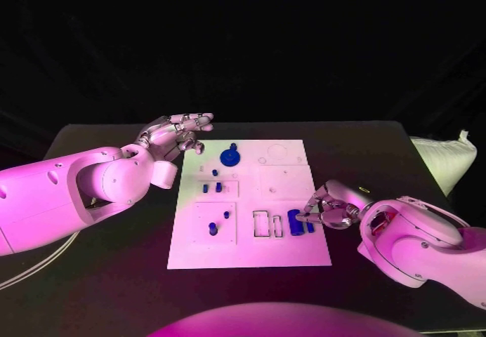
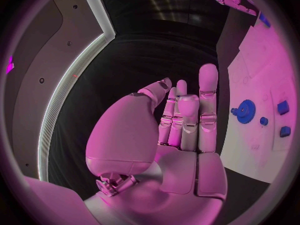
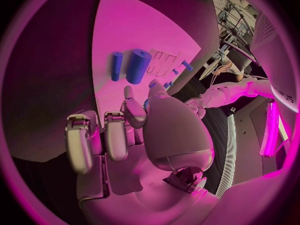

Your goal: Assemble the parts on the task board

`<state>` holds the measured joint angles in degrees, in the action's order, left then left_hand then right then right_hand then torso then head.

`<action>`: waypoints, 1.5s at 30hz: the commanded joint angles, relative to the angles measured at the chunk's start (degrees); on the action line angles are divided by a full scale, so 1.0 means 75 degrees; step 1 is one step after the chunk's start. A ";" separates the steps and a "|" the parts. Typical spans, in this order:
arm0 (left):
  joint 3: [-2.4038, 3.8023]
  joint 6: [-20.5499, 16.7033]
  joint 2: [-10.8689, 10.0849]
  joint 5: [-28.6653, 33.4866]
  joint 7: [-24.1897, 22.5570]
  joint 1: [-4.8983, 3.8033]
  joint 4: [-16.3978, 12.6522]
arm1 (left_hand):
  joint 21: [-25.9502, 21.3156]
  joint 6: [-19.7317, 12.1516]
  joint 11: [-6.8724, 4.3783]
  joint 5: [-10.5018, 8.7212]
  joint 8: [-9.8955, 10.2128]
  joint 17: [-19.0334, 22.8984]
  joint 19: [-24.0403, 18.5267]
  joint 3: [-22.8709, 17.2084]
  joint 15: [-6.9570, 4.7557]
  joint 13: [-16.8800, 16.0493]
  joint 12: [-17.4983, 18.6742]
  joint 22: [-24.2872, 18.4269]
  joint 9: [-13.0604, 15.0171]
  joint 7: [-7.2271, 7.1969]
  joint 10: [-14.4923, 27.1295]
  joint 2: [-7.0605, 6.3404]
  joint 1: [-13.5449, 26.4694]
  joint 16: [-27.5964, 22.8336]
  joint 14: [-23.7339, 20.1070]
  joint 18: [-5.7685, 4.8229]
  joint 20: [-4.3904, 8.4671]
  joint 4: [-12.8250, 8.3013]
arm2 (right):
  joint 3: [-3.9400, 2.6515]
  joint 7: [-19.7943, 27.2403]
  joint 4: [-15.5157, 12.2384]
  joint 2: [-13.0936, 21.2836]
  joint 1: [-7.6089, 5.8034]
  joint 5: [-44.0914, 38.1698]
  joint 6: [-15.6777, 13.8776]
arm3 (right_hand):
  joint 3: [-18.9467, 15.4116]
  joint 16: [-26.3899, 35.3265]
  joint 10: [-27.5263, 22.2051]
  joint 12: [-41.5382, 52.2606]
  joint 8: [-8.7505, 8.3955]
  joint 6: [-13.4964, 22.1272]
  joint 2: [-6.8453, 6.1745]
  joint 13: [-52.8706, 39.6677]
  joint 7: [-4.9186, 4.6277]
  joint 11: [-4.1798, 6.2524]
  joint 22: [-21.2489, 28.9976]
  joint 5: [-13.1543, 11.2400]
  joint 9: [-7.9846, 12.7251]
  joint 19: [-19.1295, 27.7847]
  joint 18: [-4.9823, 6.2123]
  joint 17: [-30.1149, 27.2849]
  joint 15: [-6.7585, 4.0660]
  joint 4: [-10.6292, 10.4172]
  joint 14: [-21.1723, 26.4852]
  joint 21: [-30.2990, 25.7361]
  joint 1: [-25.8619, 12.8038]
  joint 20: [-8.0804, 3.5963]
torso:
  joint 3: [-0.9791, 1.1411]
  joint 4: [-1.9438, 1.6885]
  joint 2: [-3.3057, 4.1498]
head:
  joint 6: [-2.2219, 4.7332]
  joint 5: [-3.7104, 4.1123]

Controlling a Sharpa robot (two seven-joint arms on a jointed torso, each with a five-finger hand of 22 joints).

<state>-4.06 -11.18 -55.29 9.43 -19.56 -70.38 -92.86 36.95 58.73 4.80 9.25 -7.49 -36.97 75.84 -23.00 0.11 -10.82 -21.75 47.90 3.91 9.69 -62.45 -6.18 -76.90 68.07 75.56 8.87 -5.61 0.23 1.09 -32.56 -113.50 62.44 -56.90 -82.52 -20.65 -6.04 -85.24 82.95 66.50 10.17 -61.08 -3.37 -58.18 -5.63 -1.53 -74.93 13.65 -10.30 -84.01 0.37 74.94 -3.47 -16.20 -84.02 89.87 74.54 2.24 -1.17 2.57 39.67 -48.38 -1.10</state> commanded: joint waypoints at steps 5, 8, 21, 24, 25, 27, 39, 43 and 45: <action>0.0003 0.0144 0.0000 -0.0025 -0.0076 0.0000 -0.0020 | -0.0052 -0.0065 0.0014 0.0033 -0.0025 0.0010 -0.0032 0.0027 -0.0012 -0.0013 -0.0028 -0.0012 0.0002 -0.0005 0.0050 0.0058 0.0010 0.0011 -0.0050 0.0134 0.0001 -0.0007 | 0.0008 -0.0190 0.0091 -0.0221 0.0119 -0.0605 0.0514 | -0.0055 -0.0033 0.0257 0.1812 0.0048 0.0064 0.0028 -0.2948 0.0010 0.0088 -0.2010 0.0023 -0.0017 -0.0799 -0.0049 0.0954 0.0030 0.0001 -0.0613 0.0017 -0.0033 0.0075 | 0.0010 -0.0001 -0.0003 | -0.0025 -0.0036; 0.0003 0.0150 0.0001 -0.0025 -0.0073 0.0000 -0.0021 | -0.0052 -0.0065 0.0014 0.0033 -0.0025 0.0010 -0.0032 0.0027 -0.0012 -0.0013 -0.0028 -0.0012 0.0002 -0.0005 0.0050 0.0058 0.0010 0.0011 -0.0050 0.0134 0.0001 -0.0007 | 0.0008 -0.0195 0.0174 -0.0310 0.0136 -0.0678 0.0574 | -0.0060 -0.0035 0.0258 0.1815 0.0049 0.0065 0.0028 -0.2953 0.0010 0.0088 -0.2010 0.0024 -0.0020 -0.0799 -0.0049 0.0957 0.0030 0.0001 -0.0613 0.0017 -0.0035 0.0075 | 0.0007 -0.0010 -0.0002 | -0.0028 -0.0036; 0.0001 0.0167 -0.0009 -0.0025 -0.0055 0.0001 -0.0027 | -0.0052 -0.0065 0.0014 0.0033 -0.0025 0.0010 -0.0032 0.0027 -0.0012 -0.0013 -0.0028 -0.0012 0.0002 -0.0005 0.0050 0.0058 0.0010 0.0011 -0.0050 0.0134 0.0001 -0.0007 | 0.0008 -0.0200 0.0622 -0.0790 0.0311 -0.0813 0.0752 | -0.0072 -0.0039 0.0246 0.1798 0.0059 0.0066 0.0044 -0.2944 0.0011 0.0087 -0.2010 0.0024 -0.0034 -0.0799 -0.0049 0.0963 0.0031 0.0002 -0.0613 0.0017 -0.0032 0.0077 | 0.0013 -0.0012 -0.0003 | -0.0062 -0.0092; 0.0001 0.0172 -0.0009 -0.0025 -0.0051 0.0001 -0.0027 | -0.0075 -0.0060 0.0014 0.0033 -0.0041 0.0025 -0.0042 0.0027 -0.0012 -0.0023 -0.0066 -0.0027 0.0004 -0.0007 0.0067 0.0066 0.0009 0.0011 -0.0058 0.0138 0.0000 -0.0007 | 0.0008 -0.0202 0.0707 -0.0883 0.0332 -0.0816 0.0776 | -0.0077 -0.0042 0.0247 0.1805 0.0074 0.0058 0.0064 -0.2958 0.0013 0.0089 -0.2010 0.0026 -0.0050 -0.0799 -0.0049 0.0968 0.0031 0.0009 -0.0612 0.0017 -0.0018 0.0078 | 0.0011 -0.0016 -0.0011 | -0.0070 -0.0091; 0.0001 0.0174 -0.0009 -0.0025 -0.0050 0.0001 -0.0027 | -0.0075 -0.0060 0.0014 0.0033 -0.0041 0.0025 -0.0042 0.0027 -0.0012 -0.0023 -0.0066 -0.0027 0.0004 -0.0007 0.0067 0.0066 0.0009 0.0011 -0.0058 0.0138 0.0000 -0.0007 | 0.0008 -0.0204 0.0738 -0.0912 0.0338 -0.0817 0.0790 | -0.0079 -0.0042 0.0247 0.1807 0.0084 0.0052 0.0077 -0.2964 0.0016 0.0090 -0.2010 0.0028 -0.0061 -0.0799 -0.0049 0.0968 0.0031 0.0014 -0.0612 0.0017 -0.0008 0.0078 | 0.0010 -0.0019 -0.0012 | -0.0072 -0.0090; 0.0001 0.0174 -0.0011 -0.0025 -0.0048 0.0001 -0.0028 | -0.0075 -0.0060 0.0014 0.0033 -0.0041 0.0025 -0.0042 0.0027 -0.0012 -0.0023 -0.0066 -0.0027 0.0004 -0.0007 0.0067 0.0066 0.0009 0.0011 -0.0058 0.0138 0.0000 -0.0007 | 0.0008 -0.0208 0.0781 -0.0947 0.0345 -0.0817 0.0818 | -0.0083 -0.0045 0.0249 0.1814 0.0107 0.0038 0.0108 -0.2981 0.0022 0.0094 -0.2010 0.0046 -0.0085 -0.0799 -0.0049 0.0973 0.0029 0.0028 -0.0611 0.0017 0.0021 0.0078 | 0.0006 -0.0020 -0.0012 | -0.0073 -0.0094; 0.0001 0.0178 -0.0023 -0.0025 -0.0041 0.0002 -0.0048 | -0.0075 -0.0060 0.0014 0.0033 -0.0041 0.0025 -0.0042 0.0027 -0.0012 -0.0023 -0.0066 -0.0027 0.0004 -0.0007 0.0067 0.0066 0.0009 0.0011 -0.0058 0.0138 0.0000 -0.0007 | 0.0007 -0.0230 0.0812 -0.0975 0.0362 -0.0798 0.0215 | 0.0015 -0.0066 0.0323 0.1925 0.0391 -0.0220 0.0484 -0.3168 0.0154 0.0207 -0.2010 0.0559 -0.0351 -0.0799 -0.0049 0.1005 -0.0057 0.0247 -0.0611 0.0017 0.0425 0.0015 | 0.0011 -0.0019 -0.0024 | -0.0077 -0.0070; 0.0000 0.0178 -0.0030 -0.0025 -0.0040 0.0002 -0.0047 | -0.0075 -0.0060 0.0014 0.0033 -0.0041 0.0025 -0.0042 0.0027 -0.0012 -0.0023 -0.0066 -0.0027 0.0004 -0.0007 0.0067 0.0066 0.0009 0.0011 -0.0058 0.0138 0.0000 -0.0007 | -0.0017 -0.0202 0.0601 -0.0847 0.0362 -0.0555 -0.0414 | 0.0047 -0.0079 0.0383 0.2006 0.0453 -0.0269 0.0551 -0.3266 0.0205 0.0257 -0.2010 0.0917 -0.0434 -0.0799 -0.0049 0.1026 -0.0102 0.0298 -0.0615 0.0017 0.0504 -0.0030 | 0.0017 -0.0018 -0.0025 | -0.0068 -0.0090; 0.0000 0.0177 -0.0035 -0.0025 -0.0041 0.0002 -0.0047 | -0.0075 -0.0060 0.0014 0.0033 -0.0041 0.0025 -0.0042 0.0027 -0.0012 -0.0023 -0.0066 -0.0027 0.0004 -0.0007 0.0067 0.0066 0.0009 0.0011 -0.0058 0.0138 0.0000 -0.0007 | -0.0050 -0.0182 0.0454 -0.0773 0.0354 -0.0392 -0.0743 | 0.0040 -0.0086 0.0393 0.2018 0.0465 -0.0278 0.0565 -0.3283 0.0213 0.0265 -0.2010 0.0986 -0.0455 -0.0799 -0.0049 0.1037 -0.0109 0.0283 -0.0617 0.0017 0.0482 -0.0039 | 0.0017 -0.0014 -0.0024 | -0.0064 -0.0092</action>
<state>-4.09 -10.97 -55.56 9.43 -19.49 -70.35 -93.07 36.60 58.73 5.00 9.25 -7.49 -36.84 75.84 -23.00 0.11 -10.93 -22.17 47.75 3.92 9.69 -62.25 -6.18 -76.89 68.07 75.56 8.87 -5.61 0.23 0.88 -33.75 -109.42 56.51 -54.22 -87.50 -21.07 -5.67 -85.68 82.82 67.87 13.11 -62.19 -0.80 -60.68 -4.75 -1.02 -74.90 20.77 -12.70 -84.01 0.38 74.91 -3.97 -14.29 -84.03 89.87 76.39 2.26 -1.09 2.44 39.48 -48.92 -1.72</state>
